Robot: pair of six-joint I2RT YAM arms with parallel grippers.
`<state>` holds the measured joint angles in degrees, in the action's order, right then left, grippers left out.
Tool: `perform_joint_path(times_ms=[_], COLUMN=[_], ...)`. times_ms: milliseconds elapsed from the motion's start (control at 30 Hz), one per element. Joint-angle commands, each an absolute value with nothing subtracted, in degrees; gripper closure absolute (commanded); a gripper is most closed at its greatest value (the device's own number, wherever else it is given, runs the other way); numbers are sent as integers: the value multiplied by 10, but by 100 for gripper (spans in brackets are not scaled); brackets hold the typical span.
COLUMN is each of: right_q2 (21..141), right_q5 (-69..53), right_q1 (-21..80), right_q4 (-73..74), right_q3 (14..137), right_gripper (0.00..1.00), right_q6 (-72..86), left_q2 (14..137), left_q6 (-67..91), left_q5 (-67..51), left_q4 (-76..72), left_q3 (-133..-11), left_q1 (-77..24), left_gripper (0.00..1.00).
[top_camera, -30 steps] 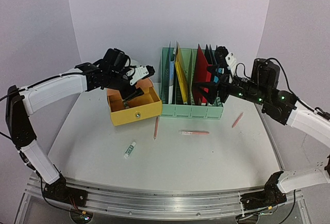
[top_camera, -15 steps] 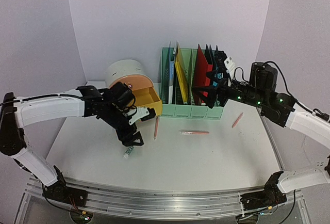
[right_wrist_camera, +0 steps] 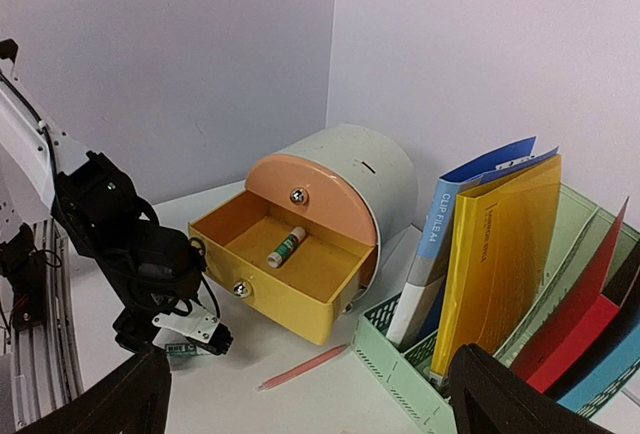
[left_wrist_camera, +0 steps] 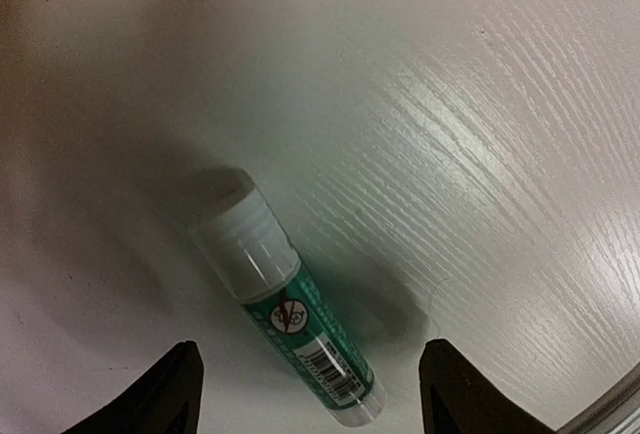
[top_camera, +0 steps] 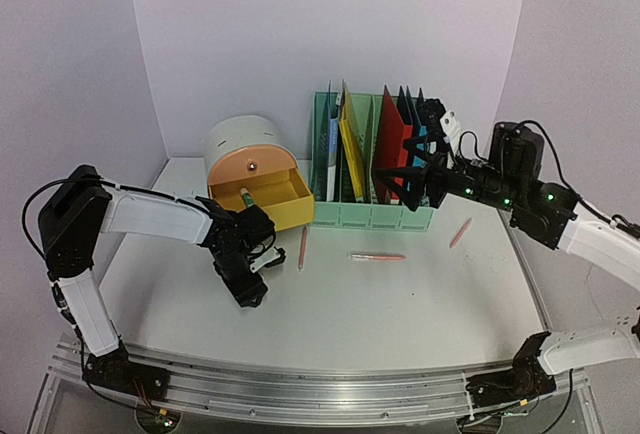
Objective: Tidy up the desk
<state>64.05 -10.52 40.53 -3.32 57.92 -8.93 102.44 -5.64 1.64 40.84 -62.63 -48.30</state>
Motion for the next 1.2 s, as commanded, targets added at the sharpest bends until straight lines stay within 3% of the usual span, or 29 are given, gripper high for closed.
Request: perform_joint_path(times_ms=[0,167,267,300,433,633,700,867,967,1167], right_q2=[614,609,614,616,624,630,633,641,643,639], right_q5=[-104,-93,-92,-93,-96,-96,-97,-101,-101,-99], right_q1=[406,406,406,406,406,406,406,406,406,406], right_q4=[-46,-45,-45,-45,-45,-46,-46,-47,-47,-46], right_q3=[573,570,573,574,579,583,585,588,588,587], right_gripper=[2,2,2,2,2,2,2,2,2,2], right_q6=[-91,-95,-98,-99,-104,-108,-109,-110,-110,-110], left_q2=[1028,1036,1031,1028,996,930,901,865,898,959], left_q6=[-53,-50,-50,-53,-90,-401,-413,-332,-283,-274], left_q5=[13,-48,-61,-64,-108,-396,-343,-60,78,101], left_q4=[367,385,394,397,409,505,451,219,176,221], left_q3=[-624,-616,-615,-620,-659,-799,-810,-767,-792,-833], left_q1=[-485,-486,-486,-486,-487,-495,-495,-454,-402,-360], left_gripper=[36,79,97,99,100,100,100,100,100,99])
